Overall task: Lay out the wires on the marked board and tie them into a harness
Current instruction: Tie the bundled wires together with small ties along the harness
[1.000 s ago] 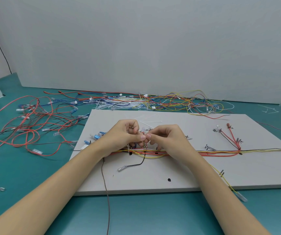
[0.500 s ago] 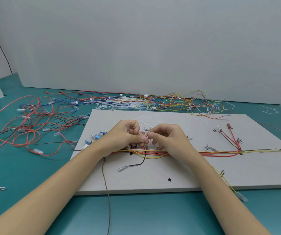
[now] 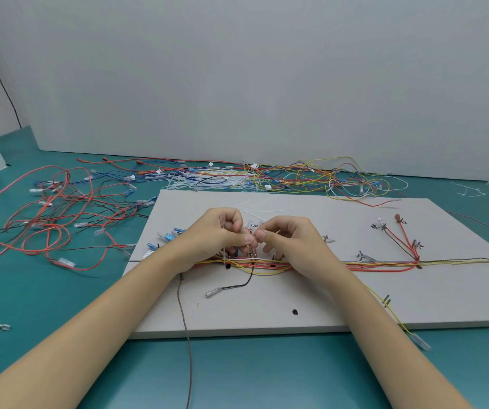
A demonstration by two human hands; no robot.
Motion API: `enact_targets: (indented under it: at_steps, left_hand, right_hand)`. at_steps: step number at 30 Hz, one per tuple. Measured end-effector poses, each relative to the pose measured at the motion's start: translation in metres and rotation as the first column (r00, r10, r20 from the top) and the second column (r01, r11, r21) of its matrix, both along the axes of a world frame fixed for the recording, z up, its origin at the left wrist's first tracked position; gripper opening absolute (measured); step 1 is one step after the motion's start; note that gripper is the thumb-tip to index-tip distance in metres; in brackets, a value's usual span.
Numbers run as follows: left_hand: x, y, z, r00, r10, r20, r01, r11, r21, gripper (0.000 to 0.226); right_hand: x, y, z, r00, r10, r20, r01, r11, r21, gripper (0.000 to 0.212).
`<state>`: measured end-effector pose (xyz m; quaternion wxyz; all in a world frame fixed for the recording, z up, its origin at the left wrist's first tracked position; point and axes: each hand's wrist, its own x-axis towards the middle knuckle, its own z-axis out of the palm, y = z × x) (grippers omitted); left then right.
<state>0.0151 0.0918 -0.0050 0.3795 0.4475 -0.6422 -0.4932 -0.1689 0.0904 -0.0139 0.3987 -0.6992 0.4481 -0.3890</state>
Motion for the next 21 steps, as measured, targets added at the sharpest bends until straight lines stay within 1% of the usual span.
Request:
enact_targets:
  at_steps: [5, 9, 16, 21]
  left_hand:
    - [-0.0005, 0.0006, 0.0013, 1.000, 0.005, -0.001, -0.005, 1.000, 0.005, 0.039]
    - [-0.0002, 0.0006, 0.0014, 1.000, 0.006, 0.000, -0.006, 1.000, 0.002, 0.040]
    - [0.0008, 0.0002, 0.0007, 1.000, 0.006, 0.015, -0.006, 1.000, 0.004, 0.040]
    - [0.0007, -0.0001, 0.0014, 1.000, 0.004, 0.017, -0.004, 1.000, 0.007, 0.039]
  right_hand:
    - [0.0009, 0.0007, 0.0006, 0.999, -0.021, 0.030, 0.021, 1.000, 0.020, 0.010]
    - [0.0025, 0.0021, 0.0007, 1.000, 0.004, 0.022, -0.005, 1.000, 0.014, 0.010]
    - [0.0017, 0.0018, 0.0007, 0.999, -0.012, 0.042, 0.011, 1.000, 0.014, 0.008]
    - [0.0034, 0.0024, 0.0000, 0.999, 0.005, 0.032, -0.005, 1.000, 0.006, 0.011]
